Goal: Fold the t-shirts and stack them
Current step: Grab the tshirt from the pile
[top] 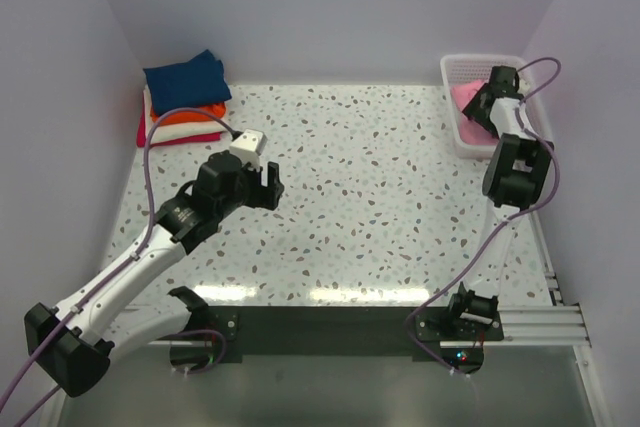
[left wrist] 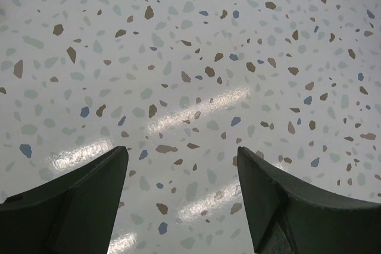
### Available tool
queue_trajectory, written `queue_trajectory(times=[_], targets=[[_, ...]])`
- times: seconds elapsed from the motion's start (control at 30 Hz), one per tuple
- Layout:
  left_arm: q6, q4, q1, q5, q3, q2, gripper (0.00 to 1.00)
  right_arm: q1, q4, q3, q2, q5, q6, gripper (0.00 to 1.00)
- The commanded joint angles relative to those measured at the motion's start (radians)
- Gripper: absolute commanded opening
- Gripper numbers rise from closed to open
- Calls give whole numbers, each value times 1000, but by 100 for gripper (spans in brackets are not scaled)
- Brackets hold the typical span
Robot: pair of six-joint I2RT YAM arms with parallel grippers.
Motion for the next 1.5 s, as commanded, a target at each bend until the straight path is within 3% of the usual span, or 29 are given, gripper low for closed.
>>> queue_trajectory(times=[0.0, 0.13, 0.3, 0.83, 1.0, 1.13, 1.3, 1.4, 1.47], targets=[[11, 51, 12, 13, -7, 4, 79, 0, -26, 53, 3, 38, -17, 89], [11, 52, 17, 21, -7, 8, 79, 0, -38, 70, 20, 38, -23, 88], [9, 54, 22, 31, -5, 10, 79, 0, -45, 90, 33, 32, -39, 78], [5, 55, 23, 60, -11, 1, 79, 37, -25, -36, -2, 116, -59, 80], [5, 58, 23, 71, -13, -4, 79, 39, -38, -34, 6, 110, -53, 75], [3, 58, 23, 73, -13, -5, 79, 39, -41, -34, 6, 101, -53, 60], [3, 58, 25, 73, -13, -5, 79, 39, -61, -21, -14, 79, -43, 20], [3, 58, 25, 73, -11, -4, 79, 40, -62, -11, -55, 79, -37, 3], [3, 58, 25, 73, -11, -4, 79, 40, -67, 13, -94, 75, -31, 0]])
